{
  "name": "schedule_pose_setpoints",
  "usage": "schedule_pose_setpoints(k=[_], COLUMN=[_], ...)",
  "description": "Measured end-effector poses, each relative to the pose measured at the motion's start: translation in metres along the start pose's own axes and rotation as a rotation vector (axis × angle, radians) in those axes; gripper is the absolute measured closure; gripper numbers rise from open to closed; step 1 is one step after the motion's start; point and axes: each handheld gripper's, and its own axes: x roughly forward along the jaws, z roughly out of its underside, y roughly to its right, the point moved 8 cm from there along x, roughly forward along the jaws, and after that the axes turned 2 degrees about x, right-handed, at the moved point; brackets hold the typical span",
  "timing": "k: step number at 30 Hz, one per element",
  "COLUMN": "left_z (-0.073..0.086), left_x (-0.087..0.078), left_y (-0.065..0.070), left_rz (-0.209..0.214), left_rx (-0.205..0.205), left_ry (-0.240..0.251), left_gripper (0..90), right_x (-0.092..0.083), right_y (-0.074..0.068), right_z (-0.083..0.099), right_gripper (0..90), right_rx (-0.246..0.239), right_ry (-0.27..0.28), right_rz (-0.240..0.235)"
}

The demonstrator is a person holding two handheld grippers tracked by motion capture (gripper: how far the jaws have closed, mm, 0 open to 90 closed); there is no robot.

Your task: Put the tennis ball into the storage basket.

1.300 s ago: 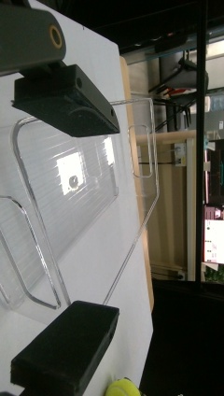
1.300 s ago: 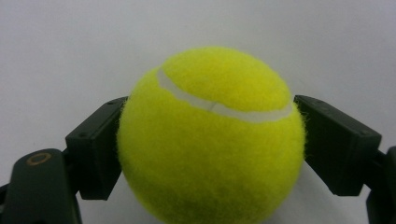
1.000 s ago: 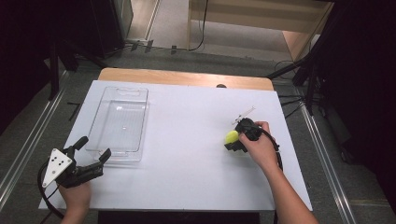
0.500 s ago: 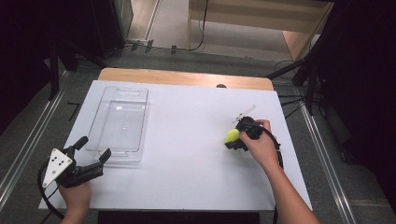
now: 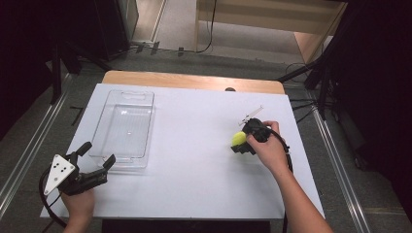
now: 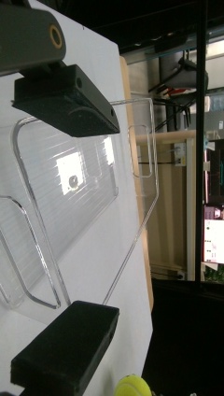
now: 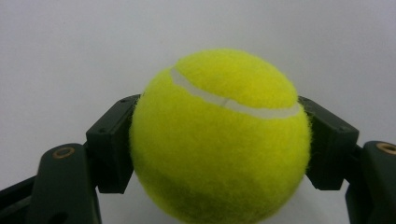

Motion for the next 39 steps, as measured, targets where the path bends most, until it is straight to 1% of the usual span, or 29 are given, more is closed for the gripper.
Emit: schedule_pose_setpoints(k=[2, 3, 5, 7, 10, 13, 17, 23, 28, 32, 33, 34, 35, 39], left_z=[0.000, 0.000, 0.000, 0.000, 0.000, 0.000, 0.000, 0.000, 0.000, 0.000, 0.000, 0.000, 0.000, 0.000], left_x=[0.000, 0.000, 0.000, 0.000, 0.000, 0.000, 0.000, 0.000, 0.000, 0.000, 0.000, 0.000, 0.000, 0.000], left_y=[0.000, 0.000, 0.000, 0.000, 0.000, 0.000, 0.000, 0.000, 0.000, 0.000, 0.000, 0.000, 0.000, 0.000], left_rz=[0.000, 0.001, 0.001, 0.000, 0.002, 0.002, 0.004, 0.005, 0.005, 0.004, 0.004, 0.005, 0.004, 0.005], left_rx=[-0.001, -0.001, 0.000, 0.000, -0.001, -0.001, 0.000, 0.000, 0.000, 0.000, 0.001, 0.001, 0.000, 0.000], left_ry=[0.000, 0.002, 0.002, 0.000, 0.003, 0.003, 0.004, 0.004, 0.004, 0.003, 0.003, 0.004, 0.004, 0.004], left_gripper=[11.3, 11.3, 11.3, 11.3, 11.3, 11.3, 11.3, 11.3, 11.3, 11.3, 11.3, 11.3, 11.3, 11.3], right_x=[-0.001, -0.001, -0.002, -0.001, -0.001, -0.001, -0.001, -0.002, -0.002, -0.002, -0.002, -0.002, -0.002, -0.001], right_y=[-0.001, -0.002, -0.003, -0.005, -0.008, -0.011, -0.014, -0.019, -0.022, -0.025, -0.026, -0.028, -0.028, -0.032], right_z=[-0.002, -0.003, -0.006, -0.009, -0.013, -0.017, -0.023, -0.031, -0.036, -0.041, -0.042, -0.043, -0.045, -0.051], right_gripper=[23.2, 23.3, 23.3, 23.3, 23.3, 23.3, 23.3, 23.3, 23.3, 23.4, 23.4, 23.4, 23.4, 23.4], right_rx=[-0.008, -0.002, -0.016, -0.011, -0.029, -0.027, -0.047, -0.063, -0.073, -0.078, -0.086, -0.078, -0.090, -0.098], right_ry=[0.000, 0.002, 0.002, 0.005, 0.001, -0.003, -0.001, -0.001, 0.006, 0.011, 0.012, 0.014, 0.014, 0.019], right_rz=[-0.005, -0.003, -0.006, -0.011, -0.015, -0.018, -0.023, -0.029, -0.032, -0.042, -0.046, -0.048, -0.048, -0.053])
